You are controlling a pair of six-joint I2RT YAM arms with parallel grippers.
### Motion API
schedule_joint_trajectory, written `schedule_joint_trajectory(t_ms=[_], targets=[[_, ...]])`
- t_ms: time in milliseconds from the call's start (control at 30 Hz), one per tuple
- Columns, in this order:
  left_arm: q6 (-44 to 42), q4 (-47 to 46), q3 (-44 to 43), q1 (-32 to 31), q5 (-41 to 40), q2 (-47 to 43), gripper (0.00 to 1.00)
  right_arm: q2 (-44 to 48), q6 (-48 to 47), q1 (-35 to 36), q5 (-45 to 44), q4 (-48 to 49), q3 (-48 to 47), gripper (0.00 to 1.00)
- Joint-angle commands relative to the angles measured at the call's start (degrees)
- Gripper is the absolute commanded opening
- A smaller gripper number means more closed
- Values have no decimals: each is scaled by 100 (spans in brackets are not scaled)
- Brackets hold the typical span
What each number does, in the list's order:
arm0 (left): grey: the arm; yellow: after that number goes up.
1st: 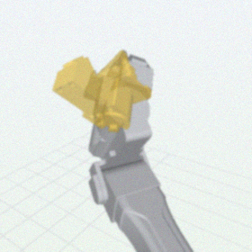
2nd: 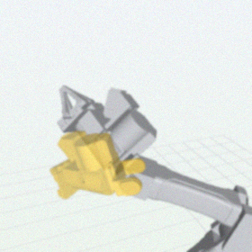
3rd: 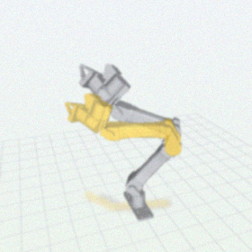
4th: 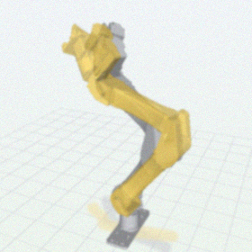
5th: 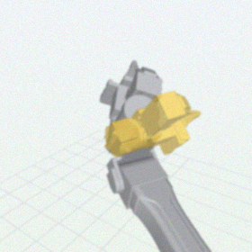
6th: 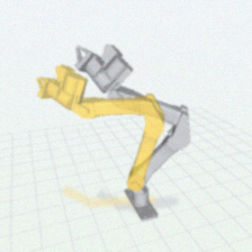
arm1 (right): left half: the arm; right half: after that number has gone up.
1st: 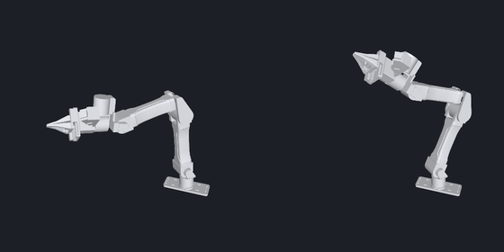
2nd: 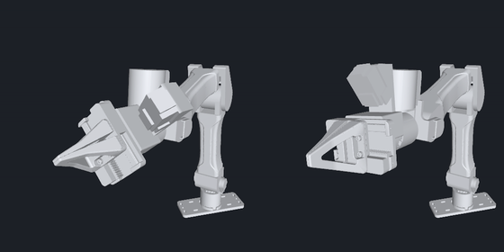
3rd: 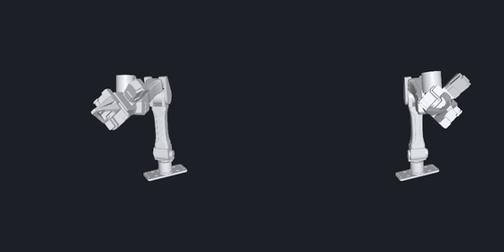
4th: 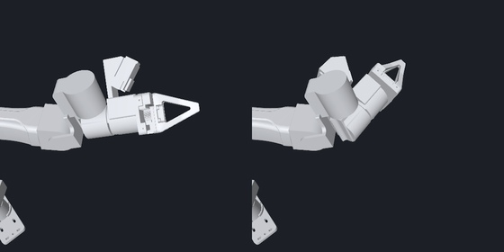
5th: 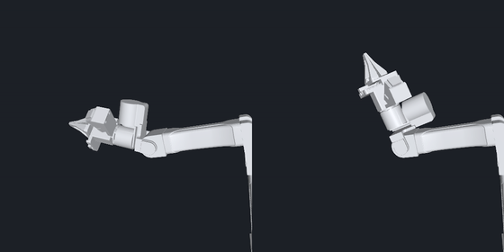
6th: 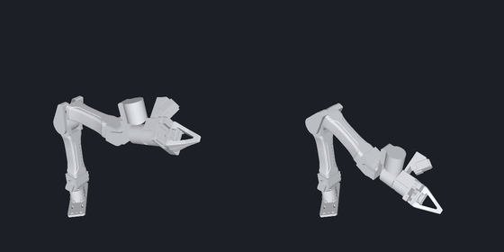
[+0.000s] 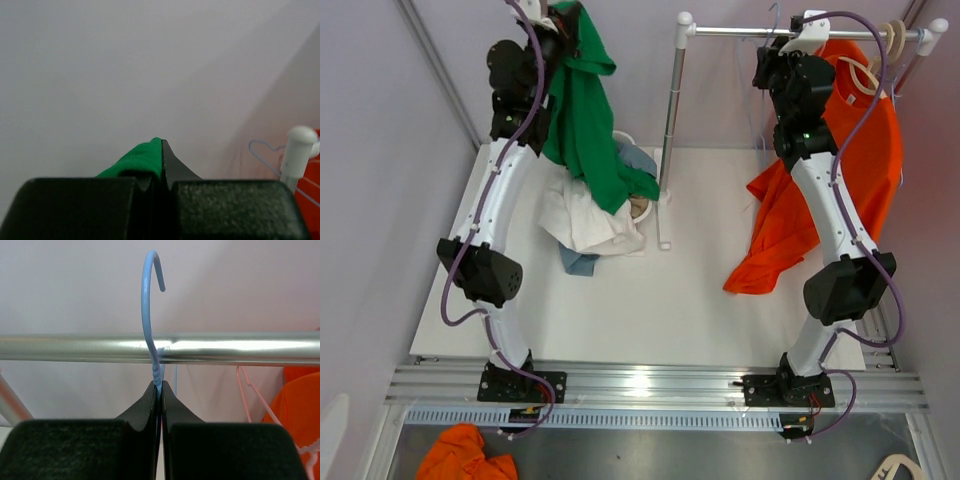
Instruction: Remove the t-shirt from the hanger
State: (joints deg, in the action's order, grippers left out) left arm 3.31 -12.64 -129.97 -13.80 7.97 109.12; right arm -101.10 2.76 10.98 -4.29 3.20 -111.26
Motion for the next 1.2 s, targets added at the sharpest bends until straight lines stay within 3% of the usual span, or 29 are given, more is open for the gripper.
schedule_joint_trajectory(t_ms=[0,333,500,667,800,967,1167], targets=[[582,-519,471,27,161,153,1,-269,-48,-52,-71,14,-519,0],[1566,-468,2458,27,-41,13,1,-15,-4,-140,-151,-127,86,0],[2138,419,3003,-140,-120,-31,1,55,128,-289,-89,-241,201,0],[2637,1149,3653,-369,-770,-198,1,169,189,-369,-36,-188,473,0],[3087,2474,3374,-351,-947,152,1,266,207,-395,16,-232,561,0],[3395,2837,3434,-299,-667,671,1,363,198,-395,95,-197,702,0],[3589,3941,2137,-35,265,1848,1,380,189,-386,139,-267,711,0]])
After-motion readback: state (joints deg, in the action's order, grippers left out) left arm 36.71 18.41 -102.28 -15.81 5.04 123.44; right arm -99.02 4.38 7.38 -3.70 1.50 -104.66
